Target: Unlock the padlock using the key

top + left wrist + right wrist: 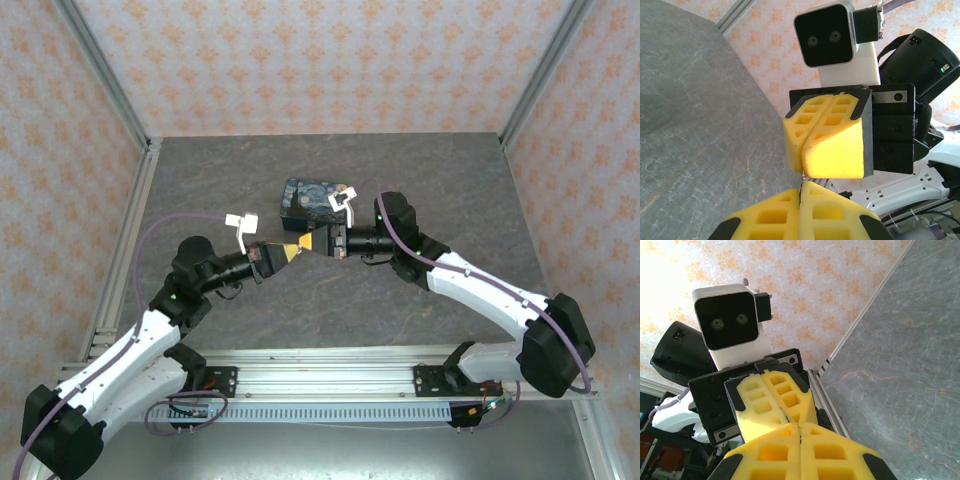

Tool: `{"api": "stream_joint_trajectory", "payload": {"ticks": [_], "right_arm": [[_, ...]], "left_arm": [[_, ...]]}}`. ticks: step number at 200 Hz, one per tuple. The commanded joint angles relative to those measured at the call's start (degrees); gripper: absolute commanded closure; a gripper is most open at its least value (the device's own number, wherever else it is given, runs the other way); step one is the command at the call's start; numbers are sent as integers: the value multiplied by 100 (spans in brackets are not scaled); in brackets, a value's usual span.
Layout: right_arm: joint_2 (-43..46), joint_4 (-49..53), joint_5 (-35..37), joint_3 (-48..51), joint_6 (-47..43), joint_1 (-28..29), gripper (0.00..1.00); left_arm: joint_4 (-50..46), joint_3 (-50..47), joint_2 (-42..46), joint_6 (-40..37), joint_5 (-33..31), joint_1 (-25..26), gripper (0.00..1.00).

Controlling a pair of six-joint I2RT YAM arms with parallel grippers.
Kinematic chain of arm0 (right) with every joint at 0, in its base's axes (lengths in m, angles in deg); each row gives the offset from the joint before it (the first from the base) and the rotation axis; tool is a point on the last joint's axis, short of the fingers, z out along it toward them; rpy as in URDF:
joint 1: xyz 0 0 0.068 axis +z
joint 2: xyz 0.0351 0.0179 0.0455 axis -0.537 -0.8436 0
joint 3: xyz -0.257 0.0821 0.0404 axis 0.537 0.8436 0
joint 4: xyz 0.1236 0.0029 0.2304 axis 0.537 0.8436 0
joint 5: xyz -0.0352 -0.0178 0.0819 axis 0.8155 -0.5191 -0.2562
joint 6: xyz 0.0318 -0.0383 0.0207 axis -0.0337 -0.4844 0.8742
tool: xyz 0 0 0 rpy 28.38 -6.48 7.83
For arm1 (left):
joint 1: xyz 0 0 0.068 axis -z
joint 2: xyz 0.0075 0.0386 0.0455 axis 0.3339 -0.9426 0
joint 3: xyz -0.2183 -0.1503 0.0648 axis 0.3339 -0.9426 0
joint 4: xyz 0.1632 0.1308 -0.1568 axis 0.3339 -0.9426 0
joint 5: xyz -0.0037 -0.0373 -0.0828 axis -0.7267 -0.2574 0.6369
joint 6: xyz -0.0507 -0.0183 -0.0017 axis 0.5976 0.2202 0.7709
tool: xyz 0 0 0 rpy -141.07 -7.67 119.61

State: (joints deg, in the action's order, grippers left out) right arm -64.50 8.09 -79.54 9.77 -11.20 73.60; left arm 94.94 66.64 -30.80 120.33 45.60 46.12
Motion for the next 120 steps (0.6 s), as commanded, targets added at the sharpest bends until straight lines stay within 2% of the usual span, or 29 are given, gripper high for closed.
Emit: {"api": "stream_joint_trajectory", "payload": {"ticks": [1,20,29,46,54,64,89,120], "right_arm": [[0,-191,145,97,-40,89,100],[66,60,433,79,-114,88,98],[120,298,684,49,-170,88,81],[200,833,1132,-55,-332,84,62],[217,1101,1322,-133,-419,80,55],[217,1388,1533,-208,-506,71,49],[181,2132,2281,-385,-616,11,44],[-159,3200,3678,-664,-622,1,47]], "left_arm": [[-133,84,215,-260,34,2,100],[-506,115,320,-422,-163,2,100],[-669,107,363,-485,-259,2,100],[-938,64,430,-586,-448,-11,100],[-1074,45,462,-642,-537,-7,100],[-1219,23,482,-706,-625,-15,100],[-1535,13,551,-862,-847,-66,100],[-2121,86,475,-1128,-1264,-293,100]]}}
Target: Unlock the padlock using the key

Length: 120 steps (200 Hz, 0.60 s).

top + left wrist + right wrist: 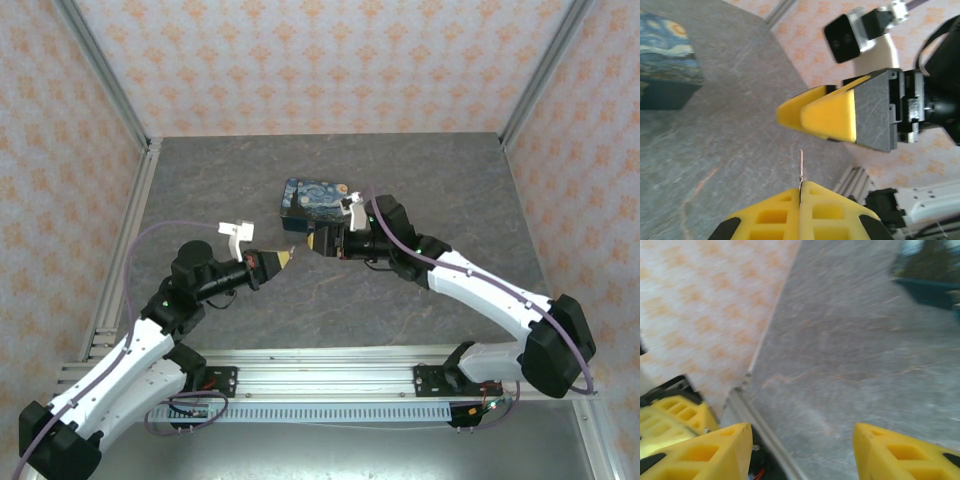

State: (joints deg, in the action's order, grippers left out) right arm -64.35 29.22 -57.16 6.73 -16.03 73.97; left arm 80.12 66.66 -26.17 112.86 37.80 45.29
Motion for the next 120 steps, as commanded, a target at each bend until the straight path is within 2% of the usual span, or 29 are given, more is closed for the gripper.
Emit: {"api": "stream_joint_trajectory", "payload": {"ticks": [1,23,70,92,120], "right_arm": [[-183,1108,1485,-367,-135,-36,47],[-711,1411,2236,-514,9,26,51],[-1981,1581,3371,-1225,135,400,51],[-2642,1648,3717,-1764,139,546,50],[-3400,1643,3909,-2357,198,640,49]], "left_arm": [[-656,85,8,-388,-494,-221,100],[-828,53,-167,-457,-624,-434,100],[-1092,-10,-672,-878,-884,-616,100],[-1009,-45,-955,-993,-931,-799,100],[-663,56,-1531,-1006,-705,-1307,100]]}}
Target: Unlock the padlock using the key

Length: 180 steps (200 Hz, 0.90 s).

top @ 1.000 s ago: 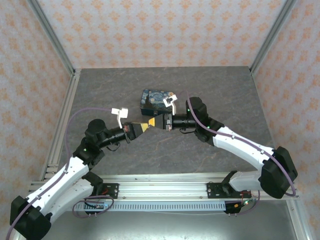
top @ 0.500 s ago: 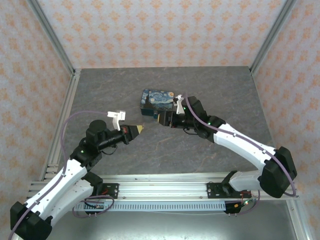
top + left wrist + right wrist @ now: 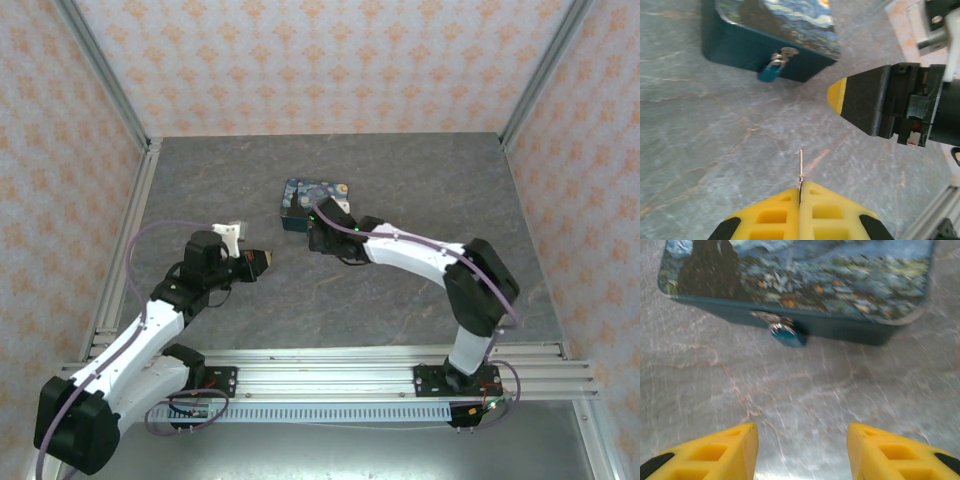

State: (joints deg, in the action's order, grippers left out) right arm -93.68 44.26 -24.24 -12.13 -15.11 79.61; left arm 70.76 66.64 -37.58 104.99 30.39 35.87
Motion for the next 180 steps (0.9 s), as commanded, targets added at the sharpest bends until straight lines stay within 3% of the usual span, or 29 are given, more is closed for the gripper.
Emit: {"api": "stream_joint_trajectory", "payload": {"ticks": [1,42,81,180], "right_arm": [[-488,142,623,-489,109,81,49],[-1270,302,1055,-1147,199,147,48],[-1680,295,1252,-1436,311,145,48],[-1993,-29,1966,-1485,542,237,51]], "left_arm": [[281,69,-418,-222,44,-385,100],[654,578,-1657,-237,454,-1003,100],[910,971,-2529,-336,690,-1126,100],[1197,973,-3030,-480,711,-1135,100]]}}
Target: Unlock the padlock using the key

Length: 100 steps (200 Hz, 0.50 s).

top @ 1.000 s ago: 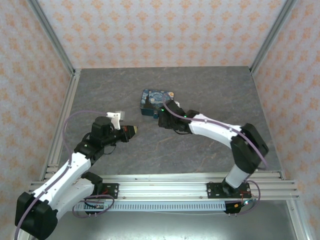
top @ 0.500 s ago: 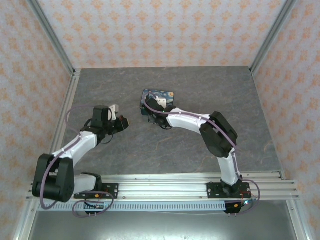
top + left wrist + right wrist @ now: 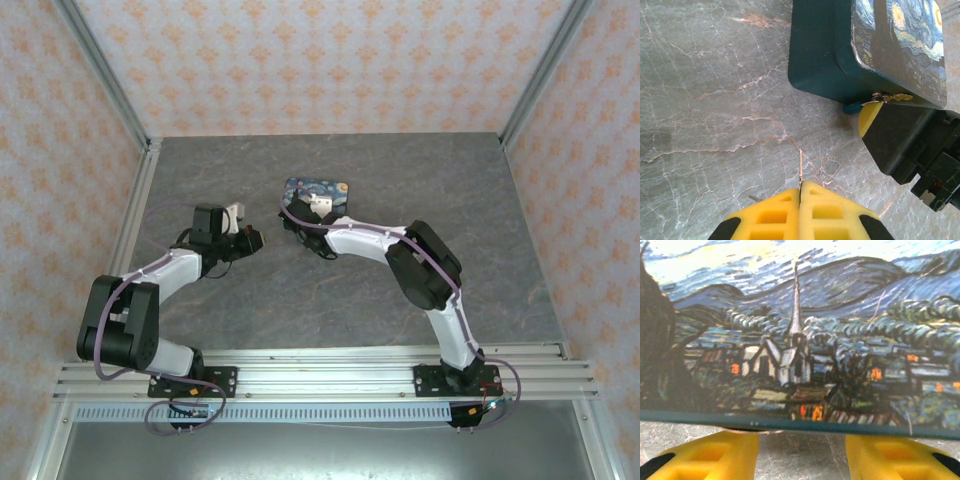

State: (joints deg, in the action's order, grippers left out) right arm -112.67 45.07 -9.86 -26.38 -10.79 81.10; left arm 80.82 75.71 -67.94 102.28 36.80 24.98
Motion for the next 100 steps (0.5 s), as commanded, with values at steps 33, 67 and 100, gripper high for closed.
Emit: {"api": "stream_joint_trajectory", "payload": {"ticks": [33,67,100], "right_arm": [[-268,-37,536,-235,109,148,51],[-468,89,509,-457,101,143,52],[-577,151,565,-599,83,147,52]], "left_arm": [[172,64,32,-225,89,-44,100],[146,34,63,-260,80,-47,100],[189,-23,94,-269,96,-47,100]]}}
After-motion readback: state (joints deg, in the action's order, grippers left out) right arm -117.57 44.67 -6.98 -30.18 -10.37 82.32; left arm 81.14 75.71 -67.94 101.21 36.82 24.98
